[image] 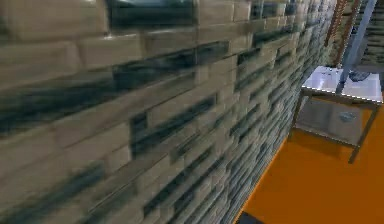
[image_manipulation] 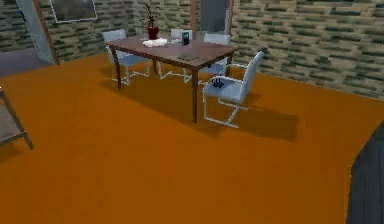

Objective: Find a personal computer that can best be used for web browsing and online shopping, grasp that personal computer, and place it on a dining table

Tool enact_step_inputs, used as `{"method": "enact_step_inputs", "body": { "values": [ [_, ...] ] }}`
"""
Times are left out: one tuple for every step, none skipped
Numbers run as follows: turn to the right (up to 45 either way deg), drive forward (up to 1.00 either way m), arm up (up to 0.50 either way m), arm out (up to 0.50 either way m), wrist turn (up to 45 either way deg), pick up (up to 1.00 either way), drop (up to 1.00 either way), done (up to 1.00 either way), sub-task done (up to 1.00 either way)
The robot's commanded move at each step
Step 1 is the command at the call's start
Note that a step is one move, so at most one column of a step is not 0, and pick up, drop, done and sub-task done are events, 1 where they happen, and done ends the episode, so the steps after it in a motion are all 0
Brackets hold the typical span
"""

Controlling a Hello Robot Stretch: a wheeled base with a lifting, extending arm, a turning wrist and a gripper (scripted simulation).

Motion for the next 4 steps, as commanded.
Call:
{"method": "enact_step_inputs", "body": {
  "values": [
    [45.0, 0.00, 0.00, 0.00, 0.0, 0.00, 0.00, 0.00, 0.00],
    [45.0, 0.00, 0.00, 0.00, 0.0, 0.00, 0.00, 0.00, 0.00],
    [45.0, 0.00, 0.00, 0.00, 0.0, 0.00, 0.00, 0.00, 0.00],
    [18.0, 0.00, 0.00, 0.00, 0.0, 0.00, 0.00, 0.00, 0.00]
  ]
}}
